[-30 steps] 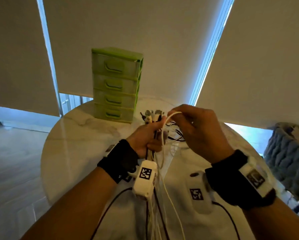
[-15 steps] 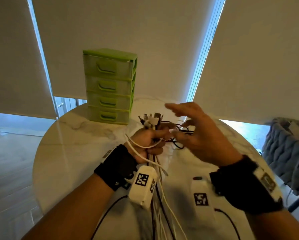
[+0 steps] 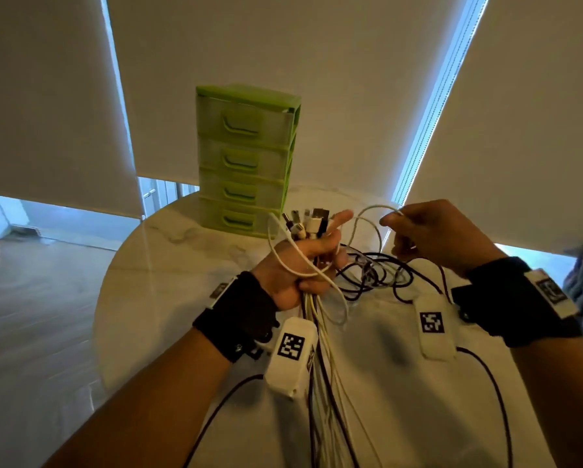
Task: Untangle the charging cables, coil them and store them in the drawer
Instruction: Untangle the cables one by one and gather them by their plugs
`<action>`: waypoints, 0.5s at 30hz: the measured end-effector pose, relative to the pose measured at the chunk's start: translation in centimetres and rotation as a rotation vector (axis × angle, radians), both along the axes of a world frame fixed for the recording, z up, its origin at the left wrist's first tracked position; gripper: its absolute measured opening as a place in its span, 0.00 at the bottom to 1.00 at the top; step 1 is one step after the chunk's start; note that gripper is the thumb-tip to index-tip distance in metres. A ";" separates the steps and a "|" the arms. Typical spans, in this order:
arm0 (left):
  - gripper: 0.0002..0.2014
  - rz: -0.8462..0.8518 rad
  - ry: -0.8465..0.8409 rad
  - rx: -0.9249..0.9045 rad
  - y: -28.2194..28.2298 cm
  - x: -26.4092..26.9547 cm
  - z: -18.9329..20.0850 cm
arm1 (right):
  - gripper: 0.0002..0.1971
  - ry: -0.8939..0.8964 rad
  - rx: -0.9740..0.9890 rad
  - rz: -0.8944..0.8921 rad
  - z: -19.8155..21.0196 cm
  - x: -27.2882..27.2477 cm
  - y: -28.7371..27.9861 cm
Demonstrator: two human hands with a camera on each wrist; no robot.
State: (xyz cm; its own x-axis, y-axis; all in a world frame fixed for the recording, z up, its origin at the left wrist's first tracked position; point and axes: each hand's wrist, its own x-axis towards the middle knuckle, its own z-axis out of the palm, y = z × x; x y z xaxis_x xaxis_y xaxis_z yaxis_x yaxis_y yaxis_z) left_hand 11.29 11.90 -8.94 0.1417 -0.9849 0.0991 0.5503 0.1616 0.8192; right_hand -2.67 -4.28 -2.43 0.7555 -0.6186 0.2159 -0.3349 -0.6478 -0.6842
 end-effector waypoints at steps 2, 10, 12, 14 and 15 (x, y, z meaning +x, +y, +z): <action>0.13 0.058 -0.016 0.046 0.0 0.0 0.2 | 0.24 0.093 -0.065 0.013 -0.3 0.1 0.3; 0.19 0.130 -0.093 -0.240 1.3 1.0 0.8 | 0.23 0.621 -0.088 0.034 -0.5 0.3 -2.8; 0.20 0.175 -0.073 -0.285 1.4 1.3 0.9 | 0.18 0.548 -0.125 -0.032 0.2 0.1 -4.4; 0.20 0.240 -0.080 -0.337 1.5 1.4 1.0 | 0.11 0.485 -0.226 -0.085 0.5 -0.2 -6.0; 0.21 0.260 -0.076 -0.374 1.5 1.4 1.0 | 0.07 0.433 -0.258 -0.111 0.4 -0.3 -6.6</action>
